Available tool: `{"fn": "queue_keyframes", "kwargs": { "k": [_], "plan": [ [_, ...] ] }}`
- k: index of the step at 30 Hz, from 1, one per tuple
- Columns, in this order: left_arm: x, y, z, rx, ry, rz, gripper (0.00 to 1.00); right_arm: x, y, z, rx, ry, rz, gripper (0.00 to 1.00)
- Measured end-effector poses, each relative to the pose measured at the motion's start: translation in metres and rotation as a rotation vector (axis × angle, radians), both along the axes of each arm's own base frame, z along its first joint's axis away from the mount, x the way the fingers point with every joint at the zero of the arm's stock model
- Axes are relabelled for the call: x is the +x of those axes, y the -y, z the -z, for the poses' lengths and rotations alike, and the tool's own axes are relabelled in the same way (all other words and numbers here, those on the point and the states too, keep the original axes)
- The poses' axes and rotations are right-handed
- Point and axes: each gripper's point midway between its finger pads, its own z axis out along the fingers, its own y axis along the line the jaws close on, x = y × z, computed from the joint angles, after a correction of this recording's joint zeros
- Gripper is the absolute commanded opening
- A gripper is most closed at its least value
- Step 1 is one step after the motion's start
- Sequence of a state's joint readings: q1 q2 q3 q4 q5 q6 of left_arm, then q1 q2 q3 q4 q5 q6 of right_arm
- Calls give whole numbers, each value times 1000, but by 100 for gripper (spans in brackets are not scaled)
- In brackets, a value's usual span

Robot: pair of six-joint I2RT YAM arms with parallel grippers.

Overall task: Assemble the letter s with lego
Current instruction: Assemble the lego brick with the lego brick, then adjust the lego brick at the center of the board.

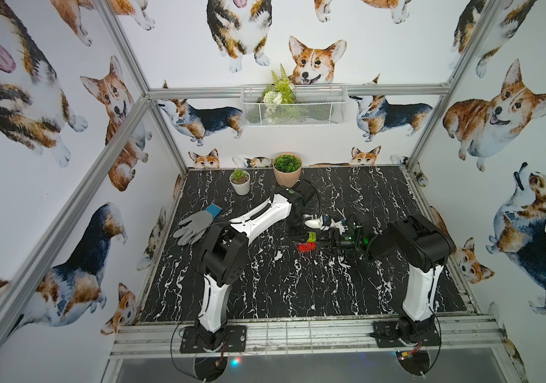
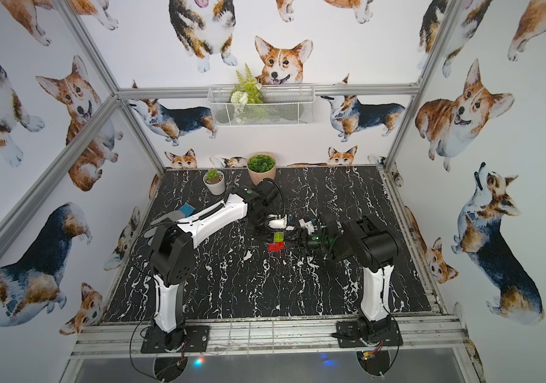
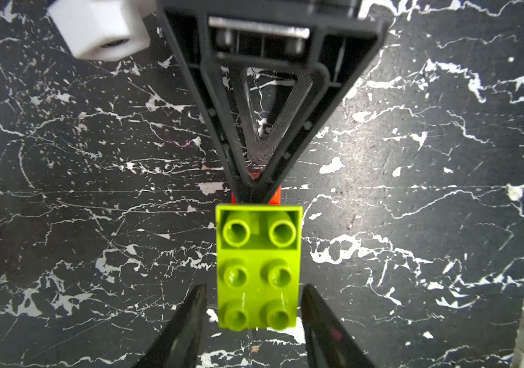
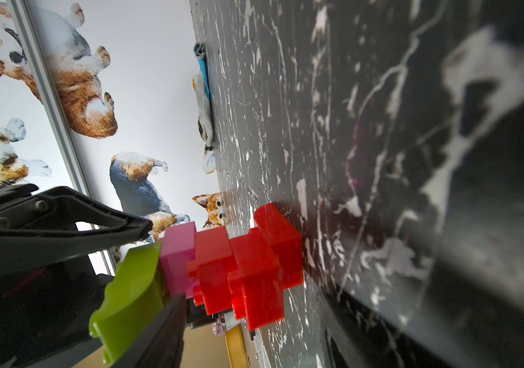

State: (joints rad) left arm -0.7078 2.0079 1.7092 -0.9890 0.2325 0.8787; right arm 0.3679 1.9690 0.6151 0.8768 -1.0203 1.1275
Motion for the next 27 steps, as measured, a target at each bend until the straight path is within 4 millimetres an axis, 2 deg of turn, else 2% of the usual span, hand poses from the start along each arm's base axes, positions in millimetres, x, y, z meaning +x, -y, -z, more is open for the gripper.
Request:
{"fn": "queue_keyframes", "kwargs": {
  "k": [7, 11, 17, 21, 27],
  "plan": [
    [3, -3, -20, -37, 24, -30, 69, 6, 23, -1, -15, -13, 72, 69],
    [3, -11, -35, -74, 26, -75, 73, 14, 38, -15, -39, 43, 101, 70],
    [-3, -43, -56, -143, -4, -197, 77, 21, 44, -60, -124, 370, 25, 74],
    [-5, -63, -64, -189, -21, -280, 77, 12, 48, -55, -176, 503, -15, 74],
    [-7, -87, -74, -233, -23, -360, 77, -12, 33, -52, -210, 746, -132, 78]
  ]
}}
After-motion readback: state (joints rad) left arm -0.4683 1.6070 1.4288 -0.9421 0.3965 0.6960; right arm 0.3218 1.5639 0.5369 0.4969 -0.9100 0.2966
